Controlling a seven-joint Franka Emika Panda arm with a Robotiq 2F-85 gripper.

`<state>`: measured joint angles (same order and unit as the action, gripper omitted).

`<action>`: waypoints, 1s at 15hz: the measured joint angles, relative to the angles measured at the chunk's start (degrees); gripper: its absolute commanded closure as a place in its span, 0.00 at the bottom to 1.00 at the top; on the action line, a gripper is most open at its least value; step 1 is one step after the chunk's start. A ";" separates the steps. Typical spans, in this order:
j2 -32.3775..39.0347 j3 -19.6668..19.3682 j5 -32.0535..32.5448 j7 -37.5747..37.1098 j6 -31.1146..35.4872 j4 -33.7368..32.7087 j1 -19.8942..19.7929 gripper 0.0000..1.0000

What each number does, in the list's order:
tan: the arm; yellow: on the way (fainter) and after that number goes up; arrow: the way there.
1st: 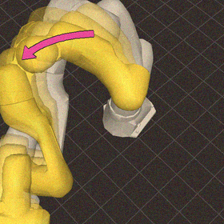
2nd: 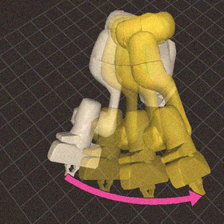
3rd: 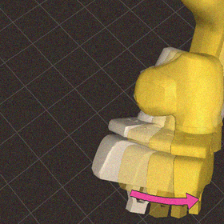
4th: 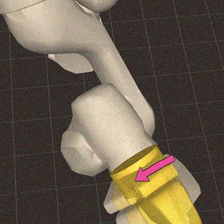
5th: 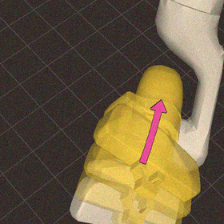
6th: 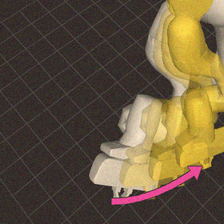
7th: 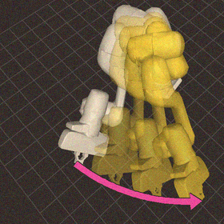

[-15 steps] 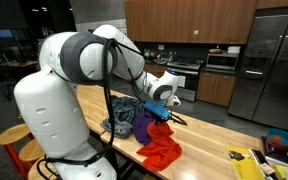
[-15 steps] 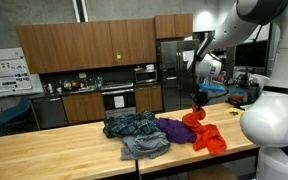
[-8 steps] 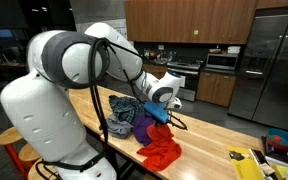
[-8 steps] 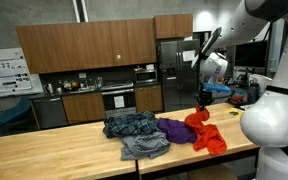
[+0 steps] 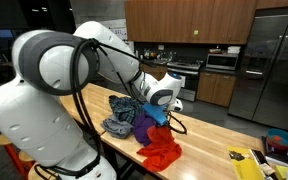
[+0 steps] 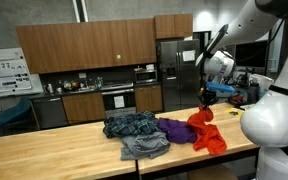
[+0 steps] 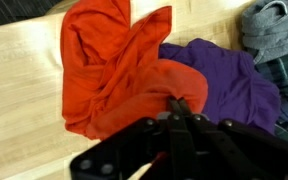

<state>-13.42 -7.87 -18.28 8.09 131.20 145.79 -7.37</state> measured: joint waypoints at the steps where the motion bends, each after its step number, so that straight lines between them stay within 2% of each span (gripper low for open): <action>1: -0.71 -0.02 0.00 -0.40 0.25 0.51 0.00 1.00; 15: -9.11 0.03 2.29 -0.79 2.54 7.71 0.37 1.00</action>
<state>-22.53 -7.84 -15.99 7.30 133.74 153.50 -7.00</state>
